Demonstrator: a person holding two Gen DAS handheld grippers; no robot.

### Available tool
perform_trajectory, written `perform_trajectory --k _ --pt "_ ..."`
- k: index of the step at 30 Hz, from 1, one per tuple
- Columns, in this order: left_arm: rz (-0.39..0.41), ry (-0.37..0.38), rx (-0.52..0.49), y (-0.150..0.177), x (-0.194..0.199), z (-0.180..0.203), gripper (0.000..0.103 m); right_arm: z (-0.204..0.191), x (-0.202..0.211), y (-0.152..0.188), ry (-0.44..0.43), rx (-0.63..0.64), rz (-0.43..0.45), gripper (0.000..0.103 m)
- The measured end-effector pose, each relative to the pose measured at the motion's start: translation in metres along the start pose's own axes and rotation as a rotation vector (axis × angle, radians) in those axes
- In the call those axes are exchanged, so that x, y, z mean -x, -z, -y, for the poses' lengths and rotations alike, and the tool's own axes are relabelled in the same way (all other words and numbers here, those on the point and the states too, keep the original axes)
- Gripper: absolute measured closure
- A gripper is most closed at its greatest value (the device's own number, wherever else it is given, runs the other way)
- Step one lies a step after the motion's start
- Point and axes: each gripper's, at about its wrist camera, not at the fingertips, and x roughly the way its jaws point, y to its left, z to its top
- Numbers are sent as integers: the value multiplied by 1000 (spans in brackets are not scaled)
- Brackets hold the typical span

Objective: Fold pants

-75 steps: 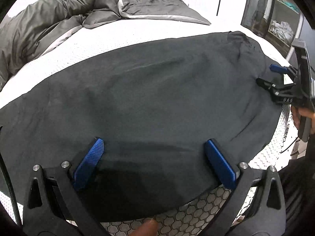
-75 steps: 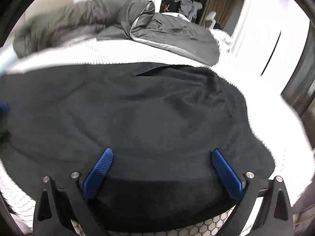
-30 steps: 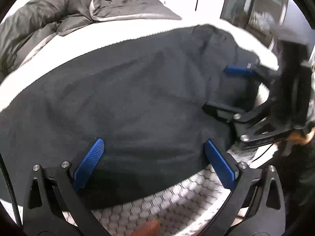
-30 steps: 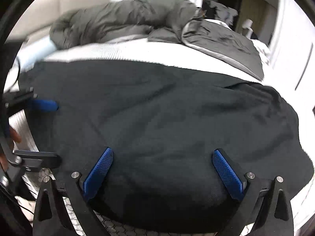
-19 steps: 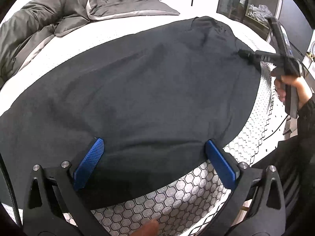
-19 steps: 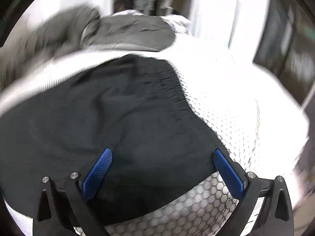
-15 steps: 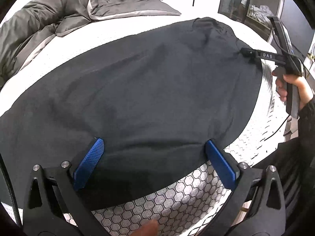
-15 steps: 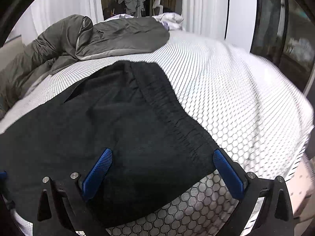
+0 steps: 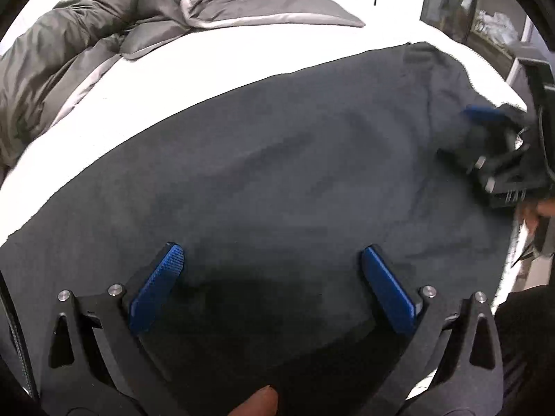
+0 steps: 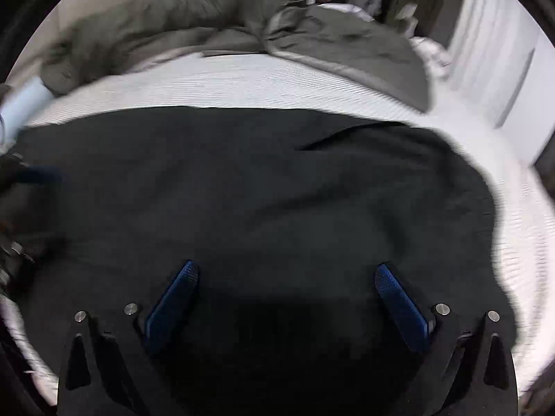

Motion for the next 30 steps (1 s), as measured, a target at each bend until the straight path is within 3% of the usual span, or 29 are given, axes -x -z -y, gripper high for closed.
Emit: perform_trajectory --k 2,4,5,7,9,13,15,18,19,21,24,27,30 --pt "-14 -11 15 1 -3 -11 0 23 4 4 202 -12 32 0" --pt "-27 -31 40 2 -6 -23 0 60 -1 12 367 -82 4 0" --pt "-31 -44 57 2 -8 -30 0 81 -3 17 343 -161 -6 0" --pt "-31 -65 105 3 -8 -43 0 118 -7 28 135 -350 -14 0" --pt "-35 -56 141 3 -6 -50 0 131 -5 33 75 -411 -3 0" --pt "35 -38 115 -2 21 -40 1 106 21 20 217 -300 79 0" --pt "79 -17 87 -7 33 -29 1 88 35 11 240 -221 140 0" --pt "140 -9 58 -21 33 -15 1 68 41 -9 65 -222 185 0" --pt "152 -17 55 -26 25 -10 1 55 32 -18 -24 -205 151 0" --pt "116 -16 17 -33 7 -1 1 21 10 -28 -82 -77 85 0" --pt "1 -16 -55 -33 -26 4 1 -20 -25 -28 -46 147 -17 1" --pt "-10 39 2 -34 -28 -12 1 2 -28 -19 -11 101 -32 1" --pt "-13 -1 52 -36 -29 -34 0 53 -38 -17 309 -33 -46 1"
